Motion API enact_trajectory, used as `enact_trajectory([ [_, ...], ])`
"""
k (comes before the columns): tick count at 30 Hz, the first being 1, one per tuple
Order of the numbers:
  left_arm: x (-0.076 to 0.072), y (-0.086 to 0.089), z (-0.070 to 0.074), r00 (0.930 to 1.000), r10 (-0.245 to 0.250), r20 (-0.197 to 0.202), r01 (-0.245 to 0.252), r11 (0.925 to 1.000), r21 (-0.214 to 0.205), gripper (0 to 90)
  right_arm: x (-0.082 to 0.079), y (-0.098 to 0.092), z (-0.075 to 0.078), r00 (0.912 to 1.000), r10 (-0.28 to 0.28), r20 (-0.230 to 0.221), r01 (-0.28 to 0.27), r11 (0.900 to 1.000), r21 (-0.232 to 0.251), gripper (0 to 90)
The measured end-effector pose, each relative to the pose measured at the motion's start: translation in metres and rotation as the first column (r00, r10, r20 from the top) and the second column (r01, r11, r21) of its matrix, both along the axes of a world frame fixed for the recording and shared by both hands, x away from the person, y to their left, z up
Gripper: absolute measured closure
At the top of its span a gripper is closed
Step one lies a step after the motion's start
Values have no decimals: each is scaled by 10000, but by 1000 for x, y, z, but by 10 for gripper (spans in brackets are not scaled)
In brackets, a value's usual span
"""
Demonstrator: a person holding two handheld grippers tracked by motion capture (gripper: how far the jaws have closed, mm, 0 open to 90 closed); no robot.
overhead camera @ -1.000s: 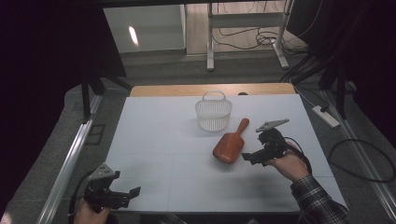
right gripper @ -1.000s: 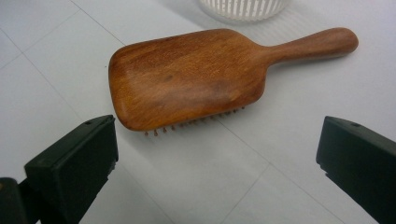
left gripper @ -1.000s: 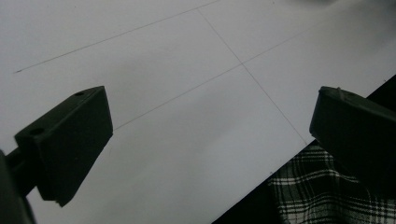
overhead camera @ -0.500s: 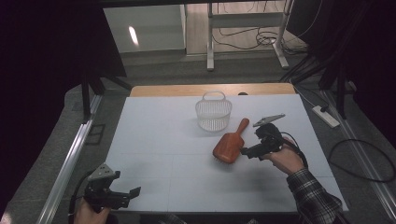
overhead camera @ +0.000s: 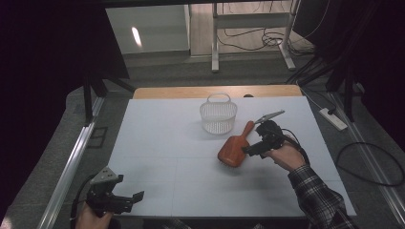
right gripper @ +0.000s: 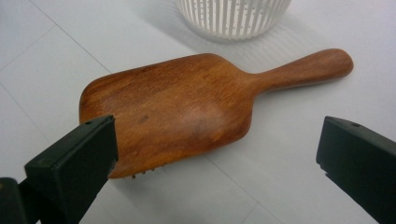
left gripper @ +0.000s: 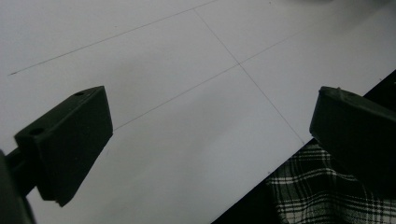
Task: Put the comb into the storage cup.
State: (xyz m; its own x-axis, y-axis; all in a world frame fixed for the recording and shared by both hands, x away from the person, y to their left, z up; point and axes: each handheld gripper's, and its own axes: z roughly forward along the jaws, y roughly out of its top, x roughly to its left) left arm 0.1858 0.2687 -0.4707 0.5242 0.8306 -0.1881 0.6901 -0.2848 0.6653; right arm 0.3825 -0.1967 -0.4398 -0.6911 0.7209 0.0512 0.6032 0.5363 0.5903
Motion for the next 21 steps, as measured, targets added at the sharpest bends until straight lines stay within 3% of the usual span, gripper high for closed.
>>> enact_trajectory([
  [10, 0, 0, 0, 10000, -23, -25, 23, 10000, -15, 3, 13, 13, -4, 9999, 31, -154, -38, 9987, -509, 0],
  [21, 1, 0, 0, 10000, -55, -33, 55, 10000, -50, 2, 26, 27, 0, 9993, -270, -274, 251, 9974, -675, 0],
])
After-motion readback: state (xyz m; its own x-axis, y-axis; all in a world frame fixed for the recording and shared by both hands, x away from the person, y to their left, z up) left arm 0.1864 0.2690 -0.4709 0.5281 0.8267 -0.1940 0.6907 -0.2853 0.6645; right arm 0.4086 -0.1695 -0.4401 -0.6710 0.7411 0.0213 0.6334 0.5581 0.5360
